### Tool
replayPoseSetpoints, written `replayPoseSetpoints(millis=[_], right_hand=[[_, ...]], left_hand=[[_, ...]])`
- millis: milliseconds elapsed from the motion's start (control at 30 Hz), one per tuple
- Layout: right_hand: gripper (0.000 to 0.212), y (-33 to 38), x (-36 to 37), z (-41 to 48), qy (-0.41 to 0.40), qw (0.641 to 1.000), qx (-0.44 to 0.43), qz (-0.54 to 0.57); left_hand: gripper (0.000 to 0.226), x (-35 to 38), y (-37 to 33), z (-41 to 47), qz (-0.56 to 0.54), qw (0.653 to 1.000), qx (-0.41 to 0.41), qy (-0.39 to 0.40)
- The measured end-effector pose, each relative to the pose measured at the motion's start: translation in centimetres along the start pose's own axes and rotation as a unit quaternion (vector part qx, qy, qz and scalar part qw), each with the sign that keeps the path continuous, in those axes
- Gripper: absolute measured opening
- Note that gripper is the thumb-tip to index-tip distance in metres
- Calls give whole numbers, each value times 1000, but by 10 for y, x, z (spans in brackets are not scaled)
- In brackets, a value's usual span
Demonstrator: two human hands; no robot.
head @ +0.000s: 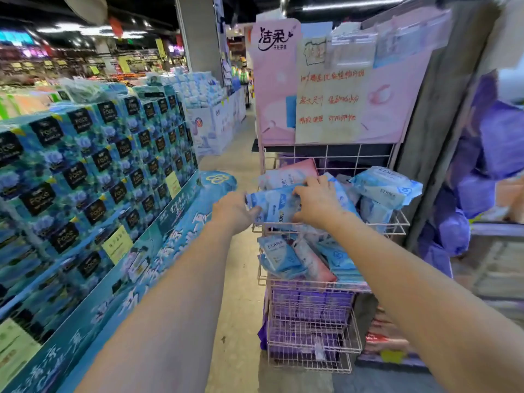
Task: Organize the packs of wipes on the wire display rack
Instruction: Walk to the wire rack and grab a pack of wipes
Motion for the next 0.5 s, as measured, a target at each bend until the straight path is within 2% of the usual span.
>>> replayPoseSetpoints(millis=[100, 200, 267, 400, 500], right_hand=[[64, 1, -5, 3, 4, 999, 34, 32], [70, -1, -8, 7, -29, 993, 77, 80], [69, 0, -7, 10, -55, 988, 97, 103], [67, 3, -6, 15, -66, 987, 111, 94], [61, 6, -9, 18, -102, 981, 108, 124]], left_hand=[[38, -5, -3, 8, -126, 992, 15, -15], [14, -18, -9, 13, -253, 965, 46, -57], [14, -31, -14, 18, -321, 943, 59, -68], [16, -46, -26, 30, -333, 938, 85, -38], [18, -46, -32, 36, -380, 921, 80, -26]])
Point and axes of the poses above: each hand's wrist, its own z-axis towards the middle knuckle, its own x-axis out of the palm, y = z × x, the point moved 1 cm from there along z, towards the middle knuckle, and after that the axes turned 1 degree about x, right-handed, at the moved point
